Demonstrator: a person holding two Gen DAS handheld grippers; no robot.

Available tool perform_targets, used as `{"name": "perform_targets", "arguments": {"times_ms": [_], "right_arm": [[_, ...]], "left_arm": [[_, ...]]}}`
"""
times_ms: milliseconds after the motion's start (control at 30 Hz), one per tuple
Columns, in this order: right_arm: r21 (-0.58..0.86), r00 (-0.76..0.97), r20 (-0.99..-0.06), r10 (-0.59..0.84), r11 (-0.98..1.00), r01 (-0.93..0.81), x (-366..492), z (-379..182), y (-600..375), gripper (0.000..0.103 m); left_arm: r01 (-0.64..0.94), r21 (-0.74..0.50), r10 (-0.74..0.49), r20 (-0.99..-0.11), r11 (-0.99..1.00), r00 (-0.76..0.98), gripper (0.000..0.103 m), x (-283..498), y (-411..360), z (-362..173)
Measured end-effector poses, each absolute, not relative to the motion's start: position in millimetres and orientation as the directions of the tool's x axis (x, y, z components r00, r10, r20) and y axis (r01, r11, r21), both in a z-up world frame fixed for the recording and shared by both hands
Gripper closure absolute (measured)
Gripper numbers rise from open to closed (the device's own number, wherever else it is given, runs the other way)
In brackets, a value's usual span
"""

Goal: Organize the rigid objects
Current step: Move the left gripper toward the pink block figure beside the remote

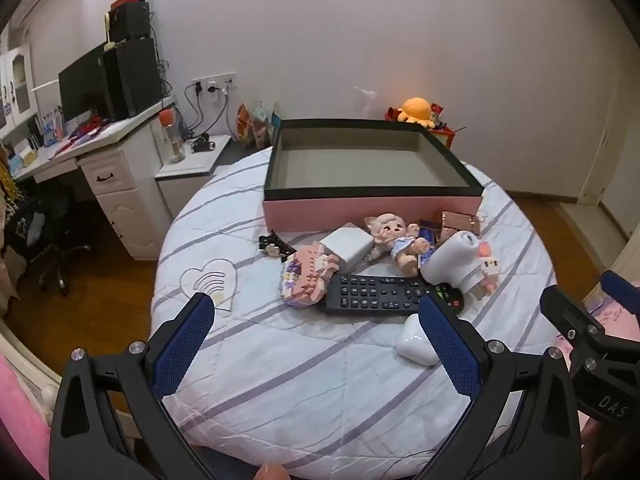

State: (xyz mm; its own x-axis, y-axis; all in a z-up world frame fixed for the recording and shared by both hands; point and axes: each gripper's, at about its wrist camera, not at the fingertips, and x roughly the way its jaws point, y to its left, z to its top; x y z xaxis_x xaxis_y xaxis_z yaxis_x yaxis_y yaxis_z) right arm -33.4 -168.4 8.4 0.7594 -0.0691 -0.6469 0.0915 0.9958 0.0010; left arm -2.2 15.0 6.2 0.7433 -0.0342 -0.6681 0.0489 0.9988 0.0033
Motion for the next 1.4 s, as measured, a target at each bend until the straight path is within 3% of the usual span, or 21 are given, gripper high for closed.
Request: {"name": "perform_targets", "arguments": {"times_ms": [1400], "right_arm": [[-0.013, 0.744, -0.666, -0.053, 0.998, 0.059, -21.2, -1.3, -156.1, 0.000]], "left_arm": [[0.024, -0.021, -0.031, -0.706, 1.000, 0.708, 0.000, 12.0, 36.6, -11.4]]}}
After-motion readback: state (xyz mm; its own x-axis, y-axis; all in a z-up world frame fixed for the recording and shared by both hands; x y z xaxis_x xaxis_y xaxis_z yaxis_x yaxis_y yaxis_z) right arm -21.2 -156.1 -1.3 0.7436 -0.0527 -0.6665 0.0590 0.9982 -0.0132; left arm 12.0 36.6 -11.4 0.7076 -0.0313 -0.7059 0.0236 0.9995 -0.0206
